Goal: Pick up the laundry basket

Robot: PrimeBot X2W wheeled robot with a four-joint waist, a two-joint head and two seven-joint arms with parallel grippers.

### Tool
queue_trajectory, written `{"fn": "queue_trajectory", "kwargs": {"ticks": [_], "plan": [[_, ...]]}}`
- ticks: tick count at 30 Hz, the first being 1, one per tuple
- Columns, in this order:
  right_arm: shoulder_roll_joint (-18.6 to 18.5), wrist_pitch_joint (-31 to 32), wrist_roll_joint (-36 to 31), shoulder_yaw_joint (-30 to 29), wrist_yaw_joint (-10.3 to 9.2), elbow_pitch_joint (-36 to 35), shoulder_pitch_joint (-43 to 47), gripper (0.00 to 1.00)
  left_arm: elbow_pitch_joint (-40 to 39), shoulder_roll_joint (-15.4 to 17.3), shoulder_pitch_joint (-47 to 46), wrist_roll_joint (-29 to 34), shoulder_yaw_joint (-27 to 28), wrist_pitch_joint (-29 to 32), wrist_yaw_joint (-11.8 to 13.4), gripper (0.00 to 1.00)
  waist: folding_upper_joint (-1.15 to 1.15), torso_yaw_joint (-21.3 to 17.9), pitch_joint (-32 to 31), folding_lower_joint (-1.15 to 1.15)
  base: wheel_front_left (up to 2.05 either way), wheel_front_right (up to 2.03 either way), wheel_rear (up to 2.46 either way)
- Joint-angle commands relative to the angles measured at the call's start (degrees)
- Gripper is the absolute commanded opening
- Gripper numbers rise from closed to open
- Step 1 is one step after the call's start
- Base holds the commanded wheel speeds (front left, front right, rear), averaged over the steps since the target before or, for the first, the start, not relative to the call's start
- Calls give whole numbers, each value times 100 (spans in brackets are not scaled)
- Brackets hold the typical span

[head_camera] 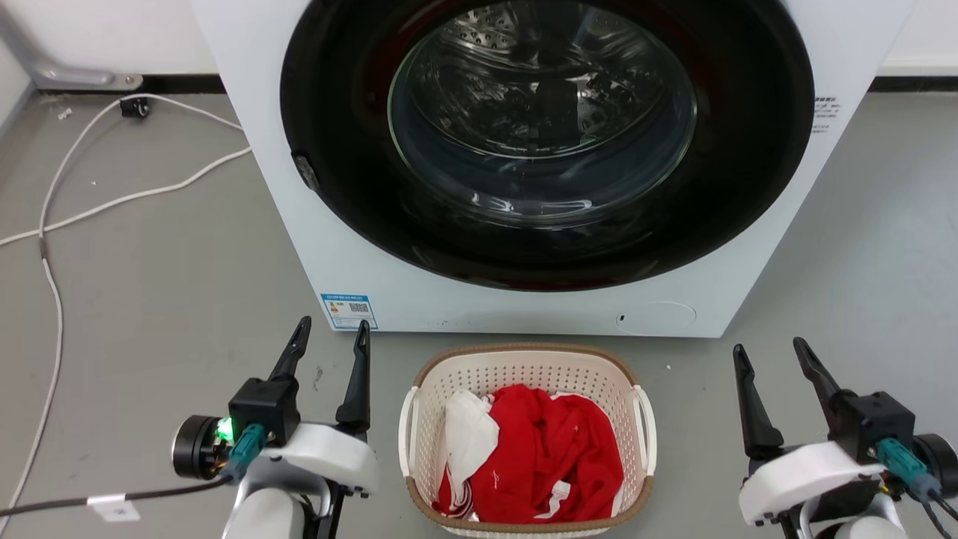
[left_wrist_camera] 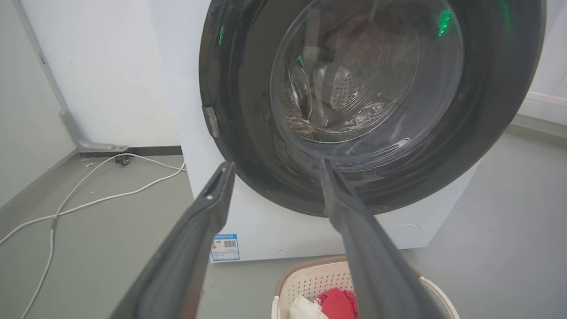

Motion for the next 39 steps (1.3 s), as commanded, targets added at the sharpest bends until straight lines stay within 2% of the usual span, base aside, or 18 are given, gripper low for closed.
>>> {"fn": "queue_trajectory", "kwargs": {"ticks": [1,8,19,29,39], "plan": [[14,40,31,18,-1,130,-140,100,152,1,-175,13,4,-15,6,100,0,-21,124,0,0,0,0],[13,152,152,103,-1,892,-712,100,1058,39,-854,-108,-2,44,-70,100,0,-65,568,0,0,0,0],[12,480,249,328,-1,2473,-1921,100,2802,140,-2149,-427,-4,295,-212,100,0,-126,1559,0,0,0,0],[12,769,423,457,-1,3935,-2975,100,4282,216,-3177,-867,-162,790,-314,100,0,-195,2347,0,0,0,0],[12,726,582,660,-1,5128,-3903,100,4916,303,-3841,-1510,-760,1330,-320,100,0,-212,2935,0,0,0,0]]}}
